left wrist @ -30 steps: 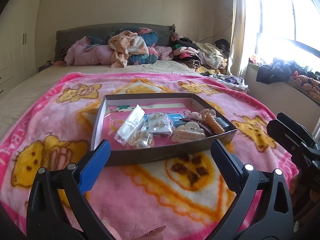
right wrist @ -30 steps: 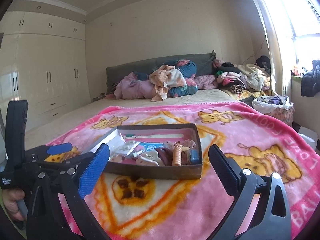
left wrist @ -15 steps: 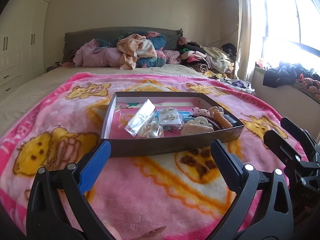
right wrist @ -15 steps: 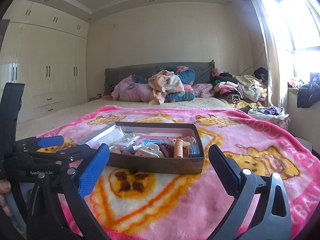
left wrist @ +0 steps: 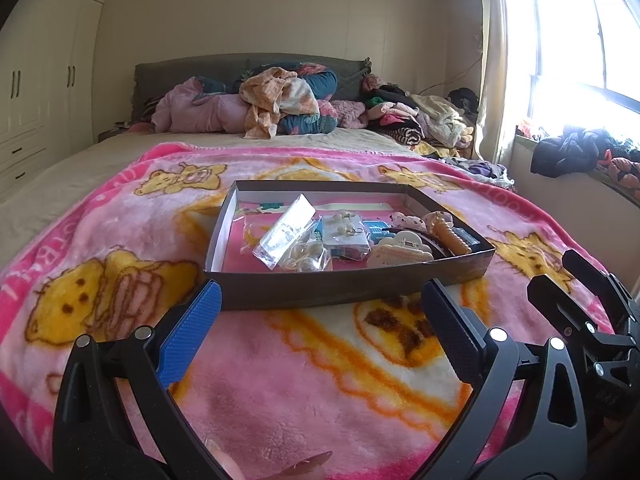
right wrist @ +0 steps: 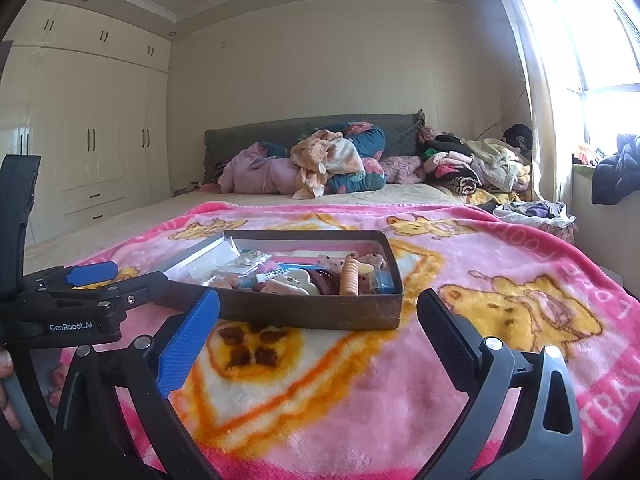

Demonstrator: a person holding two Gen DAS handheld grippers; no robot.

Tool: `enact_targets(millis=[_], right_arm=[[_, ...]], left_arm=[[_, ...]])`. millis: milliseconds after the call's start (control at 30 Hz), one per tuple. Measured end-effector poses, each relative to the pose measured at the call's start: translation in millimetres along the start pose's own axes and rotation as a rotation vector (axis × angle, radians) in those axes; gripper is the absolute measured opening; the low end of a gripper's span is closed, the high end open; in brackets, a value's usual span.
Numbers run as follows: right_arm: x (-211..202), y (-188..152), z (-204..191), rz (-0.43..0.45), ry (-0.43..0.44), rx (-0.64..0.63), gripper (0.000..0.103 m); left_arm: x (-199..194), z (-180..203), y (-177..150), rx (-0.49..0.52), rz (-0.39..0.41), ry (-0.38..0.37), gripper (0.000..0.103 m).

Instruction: Organize jewelry

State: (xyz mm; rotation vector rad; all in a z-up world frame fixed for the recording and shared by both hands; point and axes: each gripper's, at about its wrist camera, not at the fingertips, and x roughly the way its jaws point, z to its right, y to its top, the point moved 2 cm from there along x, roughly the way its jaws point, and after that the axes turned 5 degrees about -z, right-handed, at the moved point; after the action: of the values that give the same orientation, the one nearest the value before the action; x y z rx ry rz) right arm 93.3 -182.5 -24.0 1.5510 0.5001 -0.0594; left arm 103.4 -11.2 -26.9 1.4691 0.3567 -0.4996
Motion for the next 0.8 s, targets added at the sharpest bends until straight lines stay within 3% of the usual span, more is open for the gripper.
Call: enact_targets(millis=[800], right_arm=[[1.3,-2.6,7.0,-0.015,-0.015,0.025,0.097]], left_arm=[[2.1,-0.2,-0.2,0.001,-0.004,-0.002,0.091]])
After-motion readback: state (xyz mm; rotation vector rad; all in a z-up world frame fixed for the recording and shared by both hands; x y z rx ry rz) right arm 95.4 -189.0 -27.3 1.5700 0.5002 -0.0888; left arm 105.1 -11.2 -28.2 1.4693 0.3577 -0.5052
